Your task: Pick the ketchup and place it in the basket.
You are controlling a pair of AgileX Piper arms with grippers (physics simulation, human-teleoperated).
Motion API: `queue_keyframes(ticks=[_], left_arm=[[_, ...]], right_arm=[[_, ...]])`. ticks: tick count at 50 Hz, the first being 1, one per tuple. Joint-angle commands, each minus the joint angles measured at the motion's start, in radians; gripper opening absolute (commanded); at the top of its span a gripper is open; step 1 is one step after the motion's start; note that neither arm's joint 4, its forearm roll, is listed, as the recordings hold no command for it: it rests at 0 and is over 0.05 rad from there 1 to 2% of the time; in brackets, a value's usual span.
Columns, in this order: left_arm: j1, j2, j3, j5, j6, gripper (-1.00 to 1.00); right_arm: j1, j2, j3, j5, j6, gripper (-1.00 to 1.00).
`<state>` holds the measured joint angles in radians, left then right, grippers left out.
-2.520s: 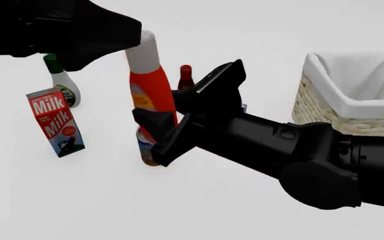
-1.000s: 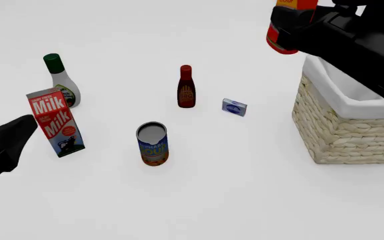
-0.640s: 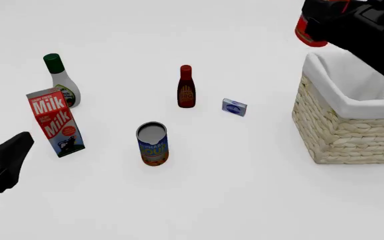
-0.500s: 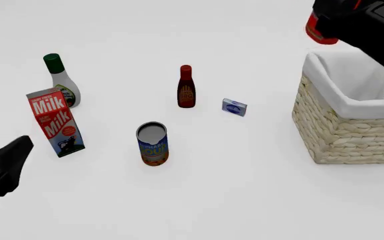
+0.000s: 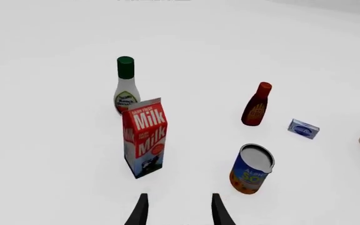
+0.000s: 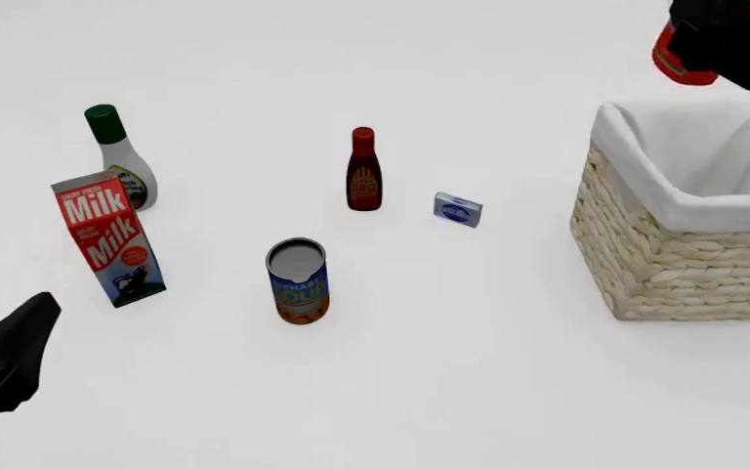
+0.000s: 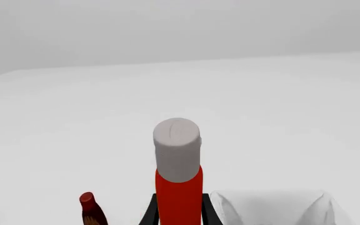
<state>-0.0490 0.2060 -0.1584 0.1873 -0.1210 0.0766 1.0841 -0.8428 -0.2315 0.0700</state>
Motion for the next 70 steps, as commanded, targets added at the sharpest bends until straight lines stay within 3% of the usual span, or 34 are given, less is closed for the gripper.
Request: queue_keyframes(ticks=[1, 70], left_arm=[[0.033, -0.049, 0.046, -0.009, 0.001, 1.0], [-0.019, -0.075, 0.042, -0.008, 0.015, 1.0]], right_arm=[[-0.054, -0.004, 0.002, 0.003, 0.024, -1.0], [-0.311, 0.239, 0.012, -0.079, 0.022, -1.0]])
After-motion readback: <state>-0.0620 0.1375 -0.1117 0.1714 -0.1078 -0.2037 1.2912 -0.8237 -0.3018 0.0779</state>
